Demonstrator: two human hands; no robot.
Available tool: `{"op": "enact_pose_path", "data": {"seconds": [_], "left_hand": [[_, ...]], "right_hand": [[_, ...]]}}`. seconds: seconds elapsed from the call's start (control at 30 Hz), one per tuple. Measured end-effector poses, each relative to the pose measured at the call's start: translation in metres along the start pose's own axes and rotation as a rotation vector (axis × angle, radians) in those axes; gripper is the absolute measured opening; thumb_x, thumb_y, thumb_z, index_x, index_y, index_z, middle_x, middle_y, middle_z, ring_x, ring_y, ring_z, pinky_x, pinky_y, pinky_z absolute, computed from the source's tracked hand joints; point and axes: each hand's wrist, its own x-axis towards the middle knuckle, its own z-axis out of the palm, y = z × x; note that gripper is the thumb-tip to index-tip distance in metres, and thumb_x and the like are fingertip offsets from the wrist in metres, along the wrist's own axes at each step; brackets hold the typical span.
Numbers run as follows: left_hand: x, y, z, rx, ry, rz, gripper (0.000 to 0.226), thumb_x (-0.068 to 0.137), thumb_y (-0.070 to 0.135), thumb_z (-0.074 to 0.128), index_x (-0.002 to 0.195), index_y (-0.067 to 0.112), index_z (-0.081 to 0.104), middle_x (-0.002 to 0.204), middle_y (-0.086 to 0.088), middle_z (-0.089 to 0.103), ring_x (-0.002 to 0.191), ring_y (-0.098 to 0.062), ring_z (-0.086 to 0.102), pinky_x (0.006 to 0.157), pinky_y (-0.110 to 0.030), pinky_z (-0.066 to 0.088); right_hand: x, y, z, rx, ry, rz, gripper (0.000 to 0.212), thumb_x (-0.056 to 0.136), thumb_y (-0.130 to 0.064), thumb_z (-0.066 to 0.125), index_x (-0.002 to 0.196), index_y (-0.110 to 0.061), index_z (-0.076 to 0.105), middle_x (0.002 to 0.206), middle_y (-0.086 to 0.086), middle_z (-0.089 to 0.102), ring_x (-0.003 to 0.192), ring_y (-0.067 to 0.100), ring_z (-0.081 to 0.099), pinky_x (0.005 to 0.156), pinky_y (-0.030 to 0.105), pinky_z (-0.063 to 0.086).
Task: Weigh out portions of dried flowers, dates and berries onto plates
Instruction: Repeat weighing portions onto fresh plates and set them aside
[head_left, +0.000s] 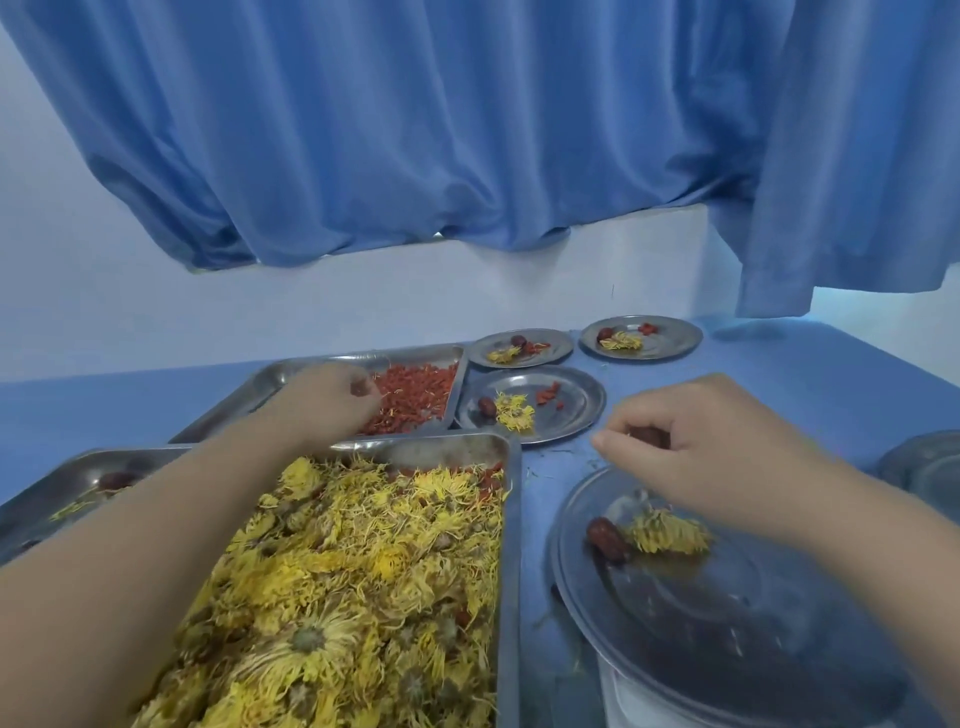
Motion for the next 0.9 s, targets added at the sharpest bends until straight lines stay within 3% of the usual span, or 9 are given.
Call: {"op": "enact_pose_path", "data": {"seconds": [0.07, 0.13, 0.23, 0.33, 0.57, 0.7, 0.8, 0.9], "left_hand": [[0.020, -0.012, 0.002, 0.203, -0.011, 0.017, 0.019, 0.094, 0.030, 0.051, 0.091, 0.020, 0.067, 0.094, -0.002, 0.070, 0.083, -0.019, 0.062, 0.079, -0.037, 0.052], [0.038, -0.019, 0.006, 0.363, -0.025, 0.037, 0.018, 0.094, 0.032, 0.051, 0.093, 0.023, 0.067, 0.098, 0.000, 0.069, 0.082, -0.015, 0.059, 0.074, -0.033, 0.049], [0.059, -0.018, 0.015, 0.467, -0.093, 0.034, 0.015, 0.094, 0.036, 0.051, 0.089, 0.026, 0.061, 0.102, 0.000, 0.067, 0.084, -0.016, 0.057, 0.072, -0.032, 0.045], [0.076, -0.012, 0.028, 0.512, -0.149, 0.054, 0.023, 0.094, 0.034, 0.053, 0.102, 0.021, 0.070, 0.112, -0.001, 0.068, 0.098, -0.020, 0.060, 0.078, -0.029, 0.045], [0.092, -0.013, 0.061, 0.383, -0.366, -0.046, 0.035, 0.099, 0.046, 0.045, 0.114, 0.021, 0.065, 0.117, -0.001, 0.063, 0.103, -0.019, 0.056, 0.093, -0.037, 0.043], [0.100, -0.018, 0.063, 0.290, -0.364, -0.046, 0.030, 0.095, 0.051, 0.051, 0.099, 0.029, 0.071, 0.102, 0.005, 0.067, 0.091, -0.015, 0.059, 0.082, -0.033, 0.043], [0.104, -0.017, 0.059, 0.243, -0.418, -0.074, 0.032, 0.086, 0.059, 0.060, 0.081, 0.030, 0.072, 0.087, 0.004, 0.070, 0.081, -0.016, 0.064, 0.073, -0.033, 0.051], [0.105, -0.017, 0.057, 0.193, -0.528, -0.135, 0.029, 0.083, 0.053, 0.068, 0.087, 0.025, 0.075, 0.080, -0.001, 0.070, 0.063, -0.020, 0.061, 0.063, -0.030, 0.054]], "right_hand": [[-0.002, 0.008, -0.004, -0.032, -0.006, 0.020, 0.023, 0.080, -0.055, 0.047, 0.068, -0.040, 0.060, 0.055, -0.014, 0.056, 0.049, 0.006, 0.049, 0.048, 0.025, 0.040], [-0.004, 0.016, -0.010, -0.062, 0.001, 0.029, 0.023, 0.080, -0.055, 0.048, 0.069, -0.039, 0.060, 0.056, -0.014, 0.055, 0.050, 0.006, 0.048, 0.046, 0.021, 0.036], [-0.004, 0.024, -0.015, -0.045, 0.009, 0.048, 0.028, 0.080, -0.052, 0.050, 0.070, -0.030, 0.062, 0.055, -0.010, 0.055, 0.049, 0.008, 0.046, 0.050, 0.029, 0.040], [-0.002, 0.028, -0.014, -0.056, 0.003, 0.068, 0.028, 0.080, -0.052, 0.050, 0.071, -0.028, 0.061, 0.054, -0.010, 0.054, 0.049, 0.009, 0.045, 0.052, 0.034, 0.044], [-0.002, 0.031, -0.003, -0.160, -0.049, 0.014, 0.037, 0.080, -0.058, 0.039, 0.072, -0.026, 0.057, 0.064, -0.013, 0.056, 0.062, 0.009, 0.051, 0.052, 0.033, 0.044], [-0.001, 0.032, -0.001, -0.203, -0.043, -0.030, 0.040, 0.079, -0.059, 0.035, 0.073, -0.026, 0.058, 0.064, -0.011, 0.057, 0.062, 0.008, 0.052, 0.048, 0.030, 0.043], [0.000, 0.030, -0.002, -0.205, -0.036, -0.027, 0.036, 0.079, -0.059, 0.035, 0.075, -0.032, 0.060, 0.067, -0.017, 0.058, 0.066, 0.005, 0.053, 0.048, 0.029, 0.042], [-0.001, 0.029, -0.002, -0.211, -0.053, -0.024, 0.040, 0.080, -0.058, 0.036, 0.075, -0.026, 0.060, 0.064, -0.009, 0.057, 0.061, 0.009, 0.053, 0.051, 0.033, 0.045]]}}
